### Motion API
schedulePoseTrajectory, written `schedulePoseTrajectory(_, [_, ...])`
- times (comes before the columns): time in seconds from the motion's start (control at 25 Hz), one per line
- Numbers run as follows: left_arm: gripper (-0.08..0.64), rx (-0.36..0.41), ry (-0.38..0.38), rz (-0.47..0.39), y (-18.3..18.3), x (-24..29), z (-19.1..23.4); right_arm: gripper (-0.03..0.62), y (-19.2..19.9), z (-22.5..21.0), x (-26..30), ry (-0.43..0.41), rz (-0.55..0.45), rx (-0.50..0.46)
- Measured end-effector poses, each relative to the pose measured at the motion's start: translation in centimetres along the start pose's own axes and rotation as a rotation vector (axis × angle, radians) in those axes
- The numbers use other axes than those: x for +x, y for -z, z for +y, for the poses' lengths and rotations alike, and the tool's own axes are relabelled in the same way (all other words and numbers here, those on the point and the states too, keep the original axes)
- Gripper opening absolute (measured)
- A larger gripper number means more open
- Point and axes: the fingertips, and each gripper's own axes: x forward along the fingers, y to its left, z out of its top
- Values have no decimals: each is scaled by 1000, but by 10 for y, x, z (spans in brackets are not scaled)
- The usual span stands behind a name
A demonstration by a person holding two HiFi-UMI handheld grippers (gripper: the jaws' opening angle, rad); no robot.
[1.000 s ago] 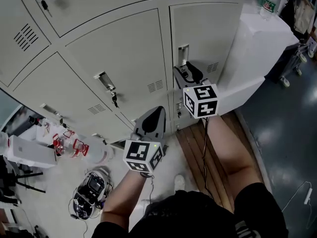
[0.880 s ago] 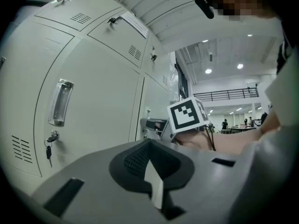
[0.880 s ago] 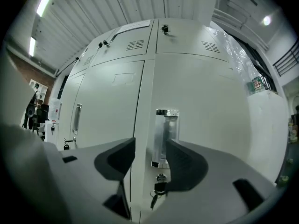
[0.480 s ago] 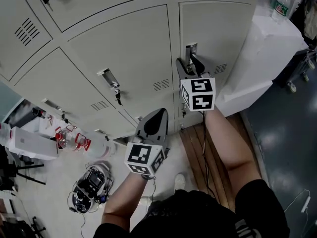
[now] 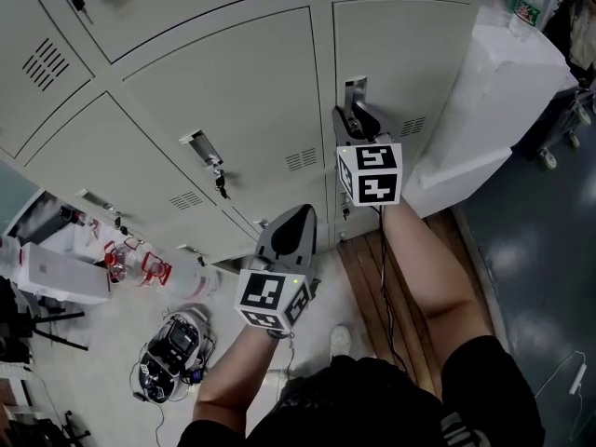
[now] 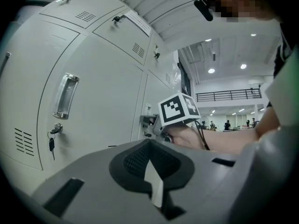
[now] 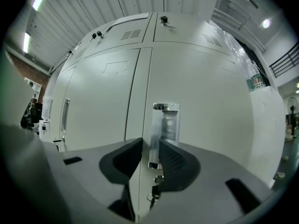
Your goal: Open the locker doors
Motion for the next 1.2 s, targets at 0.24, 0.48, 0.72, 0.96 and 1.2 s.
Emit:
schedulePoseTrajectory(0.24, [-2,6,5,-2,-2,-1,-3,110,1,0,-4,-13,9,16])
schedulePoseTrajectory(0.48, [-2,7,11,-9,-5,-5,-10,110,1,0,-15,-37,15,18])
schedulePoseTrajectory(0.72, [-2,4,23,-14,-5,-9,-21,110,3,-1,-36,-95,4,14])
schedulePoseTrajectory(0.96, [-2,6,55,-8,-4,-13,-39,110,4,-3,-60,-145,-2,16])
schedulePoseTrajectory(1.2, [-2,11,92,-3,-6,-12,-56,110,7,-9,-85,-236,-11,20])
